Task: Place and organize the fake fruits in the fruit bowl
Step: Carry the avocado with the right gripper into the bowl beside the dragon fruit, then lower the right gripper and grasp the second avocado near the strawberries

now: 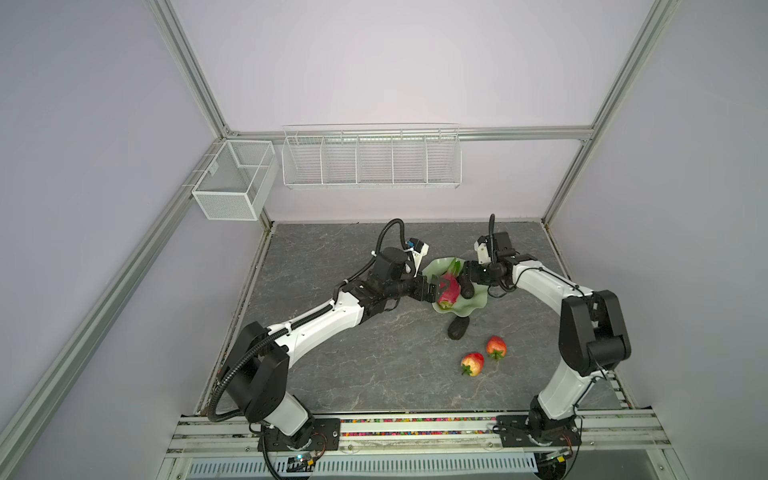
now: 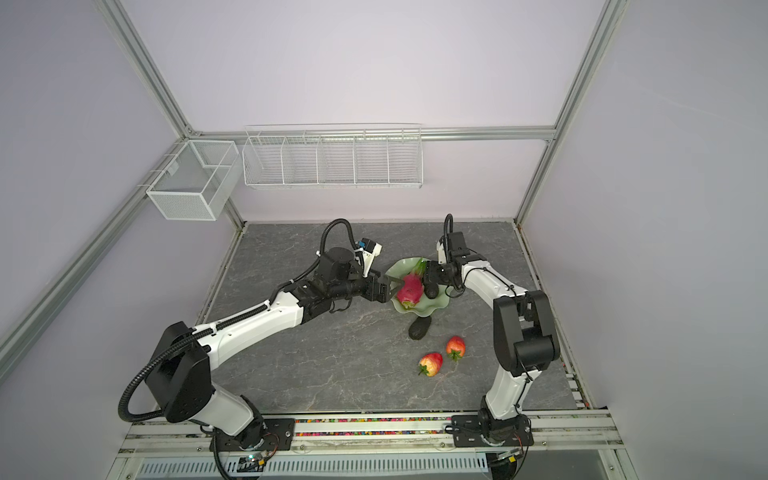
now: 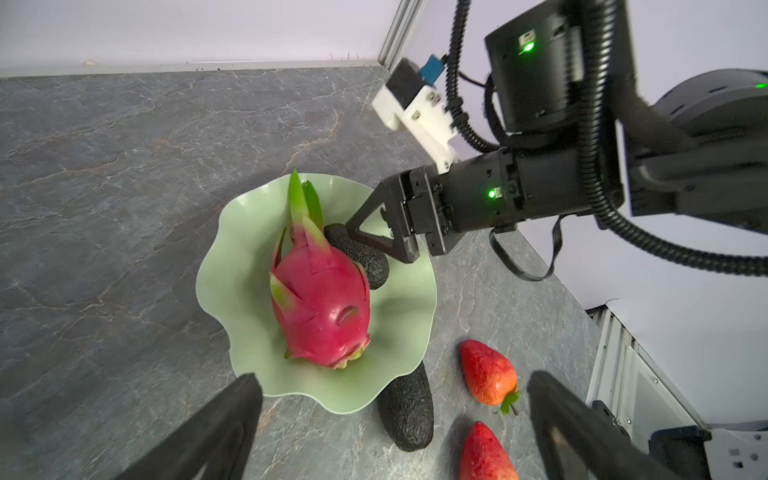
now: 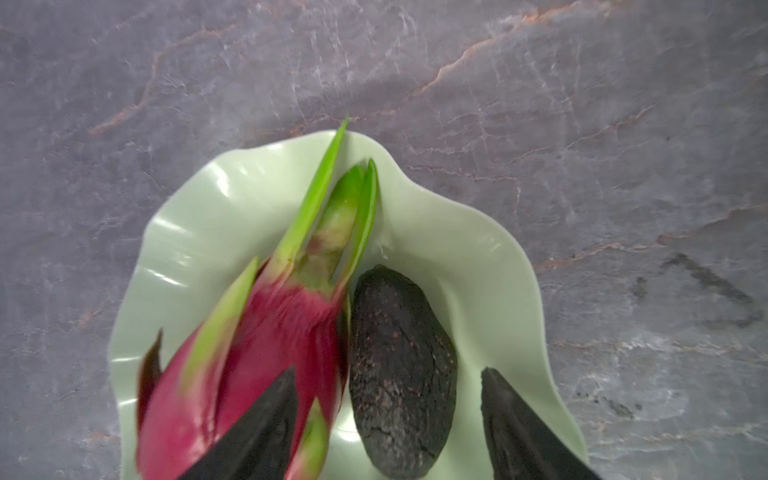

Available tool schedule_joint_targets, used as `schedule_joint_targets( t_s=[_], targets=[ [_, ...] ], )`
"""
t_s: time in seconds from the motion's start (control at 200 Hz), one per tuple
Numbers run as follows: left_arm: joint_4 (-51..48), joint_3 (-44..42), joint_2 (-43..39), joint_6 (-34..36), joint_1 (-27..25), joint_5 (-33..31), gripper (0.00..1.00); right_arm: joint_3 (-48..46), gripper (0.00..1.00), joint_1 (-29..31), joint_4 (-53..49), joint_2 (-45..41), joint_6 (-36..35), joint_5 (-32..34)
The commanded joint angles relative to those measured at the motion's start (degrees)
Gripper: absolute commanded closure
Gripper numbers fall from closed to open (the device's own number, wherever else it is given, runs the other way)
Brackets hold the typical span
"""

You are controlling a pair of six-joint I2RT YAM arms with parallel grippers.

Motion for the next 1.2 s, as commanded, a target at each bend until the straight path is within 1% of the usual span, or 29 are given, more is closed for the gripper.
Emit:
schedule_joint_targets(
  t_s=[0.0,0.075,0.14,0.28,0.365,0.45,0.51,0.605,0.715,0.815,0.945,1.11,1.195],
  targets=[
    [-2.3,-1.2,-1.4,-0.3,0.1,1.7,0.01,-2.6,0.22,1.0,-2.4,-9.4,0.3,1.0],
    [-3.9,-4.0,-3.3,0.4,0.1,3.1,0.01,-7.2,0.18,3.3,-4.4,-15.9,2.4,2.3],
    [-3.9,-7.2,-5.1,1.1,0.1,5.0,0.01,-11.3,0.17,6.7,-6.8,-21.3,5.3,4.5],
    [-3.1,-13.1,-9.5,1.5,0.1,5.7,0.01,-20.4,0.16,13.8,-10.1,-31.2,16.4,8.7],
    [-2.9,-14.8,-11.6,1.8,0.1,5.5,0.01,-25.2,0.15,17.2,-11.0,-34.8,22.5,11.6],
    [-3.2,-15.9,-13.0,2.1,0.1,4.7,0.01,-27.8,0.13,20.9,-11.2,-36.2,26.2,14.9],
    [-3.3,-16.4,-13.4,2.7,0.1,4.6,0.01,-28.7,0.12,23.7,-9.9,-35.6,27.7,17.1],
    [-3.7,-16.5,-13.6,3.4,0.2,4.7,0.01,-29.3,0.12,26.5,-5.9,-32.8,29.4,17.8],
    [-3.7,-16.5,-14.1,3.7,0.1,4.6,0.01,-29.0,0.11,28.3,-2.2,-28.0,31.0,18.9],
    [-2.9,-17.0,-14.8,3.1,0.2,4.2,0.01,-27.9,0.11,29.2,-1.7,-23.5,31.6,21.8],
    [-1.9,-17.7,-15.5,2.1,0.1,3.9,0.01,-27.4,0.18,29.5,-0.8,-20.5,32.4,24.7],
    [-1.4,-18.5,-15.6,2.2,0.1,3.5,0.01,-26.6,0.22,29.5,1.0,-18.1,32.0,25.4],
    [-1.9,-18.4,-15.3,2.6,0.1,3.3,0.01,-26.0,0.28,29.5,1.5,-16.5,32.0,25.1]
  ],
)
